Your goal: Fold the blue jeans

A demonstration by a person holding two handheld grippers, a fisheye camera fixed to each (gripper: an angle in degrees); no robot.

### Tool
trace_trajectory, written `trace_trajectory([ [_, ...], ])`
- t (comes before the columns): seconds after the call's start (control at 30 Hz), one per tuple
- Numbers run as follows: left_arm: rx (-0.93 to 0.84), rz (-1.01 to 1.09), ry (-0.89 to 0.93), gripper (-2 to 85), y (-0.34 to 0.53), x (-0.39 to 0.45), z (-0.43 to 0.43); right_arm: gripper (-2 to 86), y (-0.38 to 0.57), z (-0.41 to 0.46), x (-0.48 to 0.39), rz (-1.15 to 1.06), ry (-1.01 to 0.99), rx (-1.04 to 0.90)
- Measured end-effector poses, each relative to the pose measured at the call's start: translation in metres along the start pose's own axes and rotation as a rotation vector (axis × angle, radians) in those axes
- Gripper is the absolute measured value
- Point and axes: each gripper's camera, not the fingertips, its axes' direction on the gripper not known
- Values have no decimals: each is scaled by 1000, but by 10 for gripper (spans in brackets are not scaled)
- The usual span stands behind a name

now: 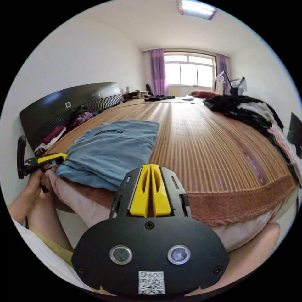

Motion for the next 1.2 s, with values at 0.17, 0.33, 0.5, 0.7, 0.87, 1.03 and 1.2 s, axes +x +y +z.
trace_trajectory([
  [0.17, 139, 13, -118, 6, -22, -14, -32, -9, -47, -25, -31, -72, -130, 69],
  [0.33, -46, 310, 318, 6, -133, -9, 26, -9, -149, 47, -104, -305, -446, -149],
  [0.5, -176, 351, 349, 5, -194, 8, 118, -9, -205, 147, -172, -333, -446, -296],
  [0.7, -296, 333, 100, 5, -183, -71, 152, -9, -216, 179, -160, -359, -264, -391],
  [0.87, -148, 147, 147, 5, -157, -155, 91, -9, -221, 118, -118, -194, -148, -213],
  [1.03, -184, 280, 361, 6, -171, -84, 93, -9, -231, 106, -211, -338, -400, -216],
  [1.2, -249, 171, 336, 7, -152, -134, 123, -8, -237, 123, -211, -401, -343, -366],
])
